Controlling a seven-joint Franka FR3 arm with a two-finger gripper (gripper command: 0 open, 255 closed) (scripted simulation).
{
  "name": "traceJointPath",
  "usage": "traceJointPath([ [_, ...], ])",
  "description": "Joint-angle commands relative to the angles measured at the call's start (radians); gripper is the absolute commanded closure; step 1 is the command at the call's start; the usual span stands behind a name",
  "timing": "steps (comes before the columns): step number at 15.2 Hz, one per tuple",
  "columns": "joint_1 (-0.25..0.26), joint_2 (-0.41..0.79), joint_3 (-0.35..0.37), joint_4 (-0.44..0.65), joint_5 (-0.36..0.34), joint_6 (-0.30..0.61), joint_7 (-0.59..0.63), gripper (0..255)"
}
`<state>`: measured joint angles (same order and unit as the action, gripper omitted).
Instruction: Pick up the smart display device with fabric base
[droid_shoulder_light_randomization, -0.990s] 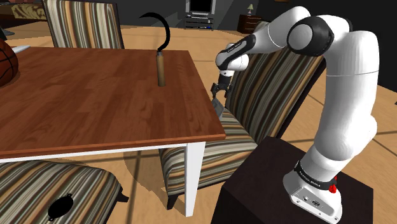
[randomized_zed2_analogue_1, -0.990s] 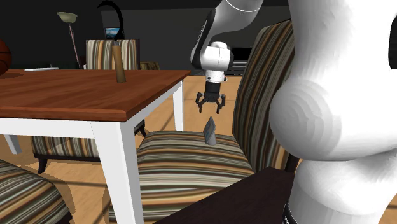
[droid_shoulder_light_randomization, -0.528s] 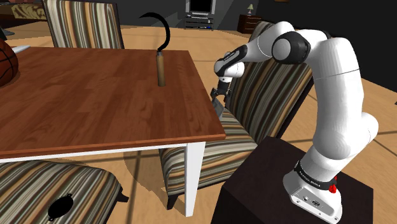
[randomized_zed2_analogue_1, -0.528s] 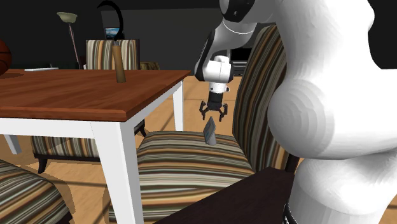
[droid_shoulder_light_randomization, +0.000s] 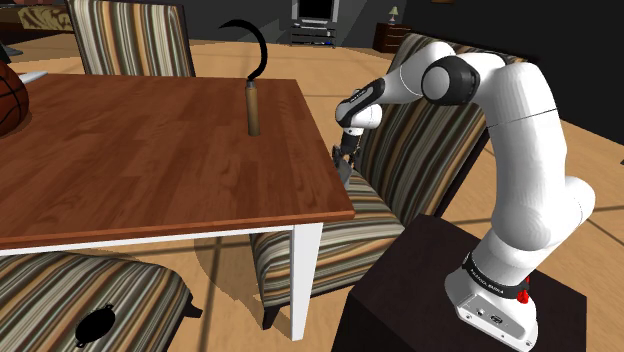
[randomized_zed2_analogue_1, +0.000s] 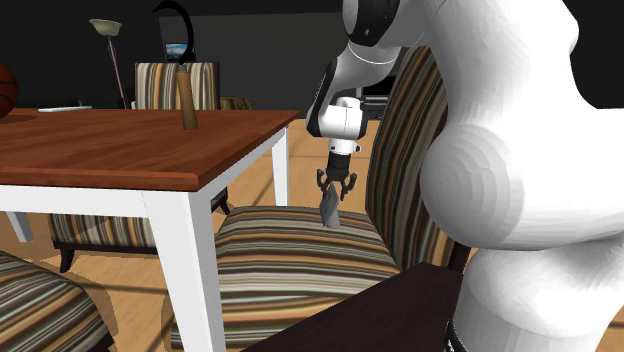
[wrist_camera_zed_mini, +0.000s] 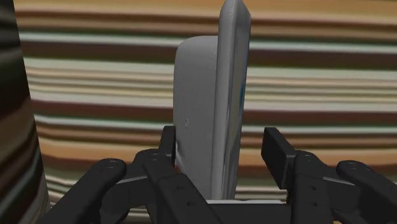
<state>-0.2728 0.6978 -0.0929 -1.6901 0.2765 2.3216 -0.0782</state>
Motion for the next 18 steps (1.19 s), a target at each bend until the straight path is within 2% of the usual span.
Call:
traceJointPath([
  [1,0.0,0.002,0.0,0.002,0.0,0.0,0.0,255],
  [9,0.0,-0.001,0.0,-0.003,0.0,0.003,0.0,255],
  [18,0.008,-0.084,-0.012,-0.009,-0.017,-0.074,0.019,255],
])
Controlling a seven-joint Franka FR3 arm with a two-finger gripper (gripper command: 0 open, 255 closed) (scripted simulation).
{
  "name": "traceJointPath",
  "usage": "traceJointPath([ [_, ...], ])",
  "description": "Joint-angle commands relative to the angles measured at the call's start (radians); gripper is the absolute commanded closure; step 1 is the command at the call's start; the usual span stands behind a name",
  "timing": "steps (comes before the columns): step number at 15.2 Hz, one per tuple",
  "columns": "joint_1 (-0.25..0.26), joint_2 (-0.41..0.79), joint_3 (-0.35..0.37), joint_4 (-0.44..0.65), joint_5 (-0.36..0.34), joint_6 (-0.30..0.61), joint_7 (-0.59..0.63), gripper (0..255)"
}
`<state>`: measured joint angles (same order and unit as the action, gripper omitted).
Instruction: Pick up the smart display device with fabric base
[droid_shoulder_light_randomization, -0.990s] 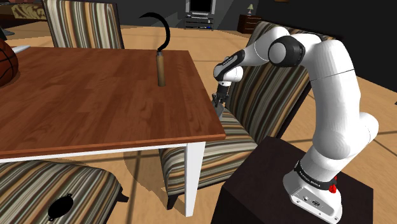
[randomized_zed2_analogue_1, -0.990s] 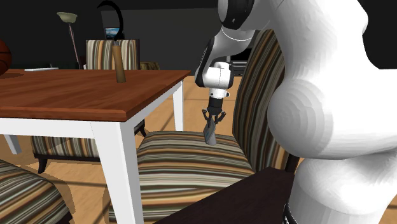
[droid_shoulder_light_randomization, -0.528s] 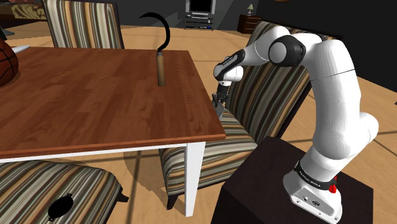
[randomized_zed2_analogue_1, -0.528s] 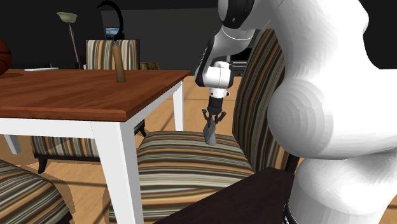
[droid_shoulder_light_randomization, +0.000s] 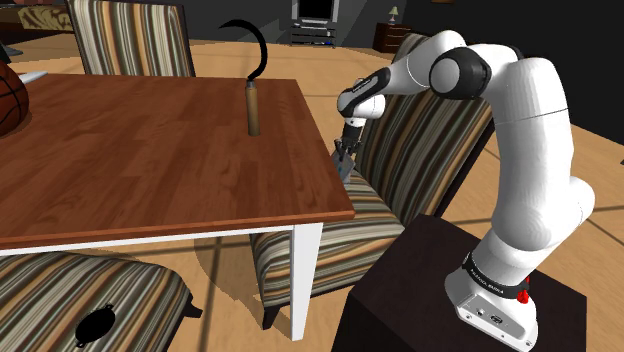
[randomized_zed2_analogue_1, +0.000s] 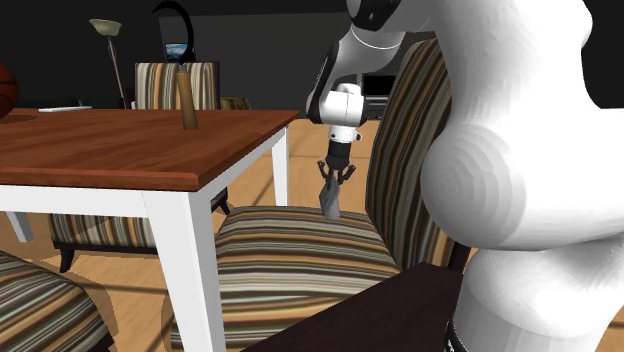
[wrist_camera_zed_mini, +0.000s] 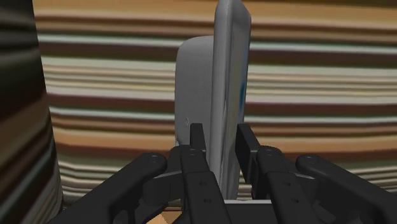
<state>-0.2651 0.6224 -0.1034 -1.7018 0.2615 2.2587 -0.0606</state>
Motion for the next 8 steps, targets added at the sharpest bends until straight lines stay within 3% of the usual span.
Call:
traceJointPath([
  [1,0.001,-0.017,-0.003,0.003,-0.004,-0.02,0.004,255],
  [8,0.004,-0.059,-0.009,0.01,-0.014,-0.068,0.015,255],
])
